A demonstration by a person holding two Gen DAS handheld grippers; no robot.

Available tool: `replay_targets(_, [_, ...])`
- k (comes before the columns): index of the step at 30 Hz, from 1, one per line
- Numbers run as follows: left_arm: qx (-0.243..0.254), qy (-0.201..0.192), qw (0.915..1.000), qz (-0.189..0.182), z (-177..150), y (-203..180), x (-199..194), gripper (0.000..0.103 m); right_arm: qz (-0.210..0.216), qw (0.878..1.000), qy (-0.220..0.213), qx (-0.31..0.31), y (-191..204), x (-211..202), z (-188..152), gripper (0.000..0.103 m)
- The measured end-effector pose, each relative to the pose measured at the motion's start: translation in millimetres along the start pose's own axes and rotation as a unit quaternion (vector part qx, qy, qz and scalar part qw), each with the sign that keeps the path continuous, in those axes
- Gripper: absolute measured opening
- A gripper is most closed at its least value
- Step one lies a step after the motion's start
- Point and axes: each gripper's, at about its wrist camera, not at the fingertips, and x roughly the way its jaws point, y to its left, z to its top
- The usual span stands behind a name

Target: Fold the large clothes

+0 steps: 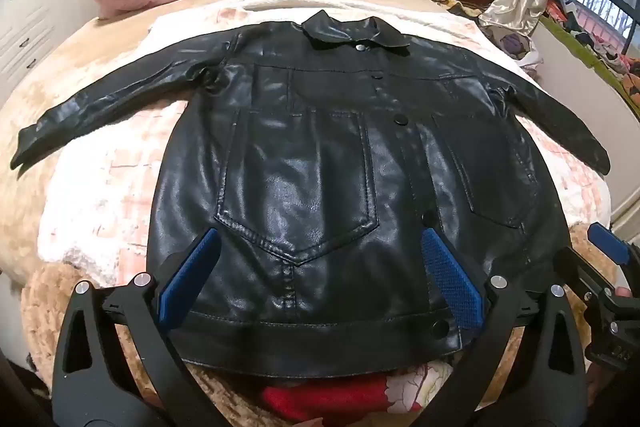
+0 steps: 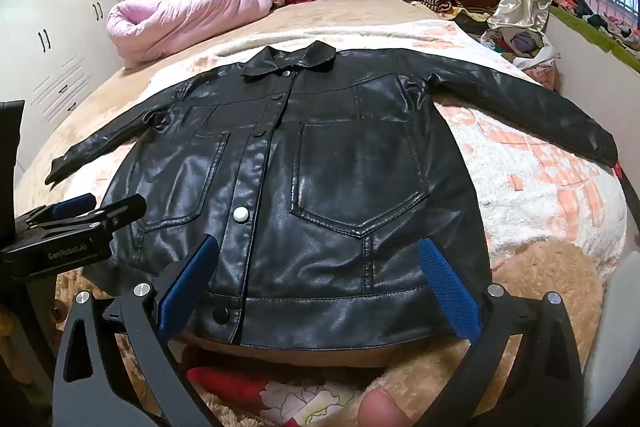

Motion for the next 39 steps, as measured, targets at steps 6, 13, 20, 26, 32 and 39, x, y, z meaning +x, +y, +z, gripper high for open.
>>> replay_targets(6, [0.0,0.003,1.0,-0.002,0.9,0.7,0.4,0.094,0.001,1.0,0.003,0.003,-0.3,1.3,-0.3,0.099])
replay_targets(13, [0.0,0.003,1.0,-0.002,0.9,0.8,0.7,0.094,0.002,1.0,0.004,0.002,-0.4,1.2,-0.6,0.099])
replay_targets(20, [0.0,0.002,1.0,-0.002,1.0,-0.7,0.8,0.094,0.001,1.0,0.004,0.002,-1.0,0.3,-0.6,0.099])
replay_targets(26, [0.0,0.0,1.0,-0.002,0.3,-2.2,-0.4,0.094,0.0,1.0,0.005,0.001,-0.7,-0.8,-0.5,0.099])
replay_targets(32, [0.001,0.0,1.0,-0.002,0.6,-3.2,0.1,0.094,0.0,1.0,0.004,0.003,2.6,-0.4,-1.1,0.099])
replay_targets(39, [0.0,0.0,1.0,-0.001,1.1,-2.3,-0.5,0.094,0.001,1.0,0.005,0.005,-2.7,0.2,0.0,0.099])
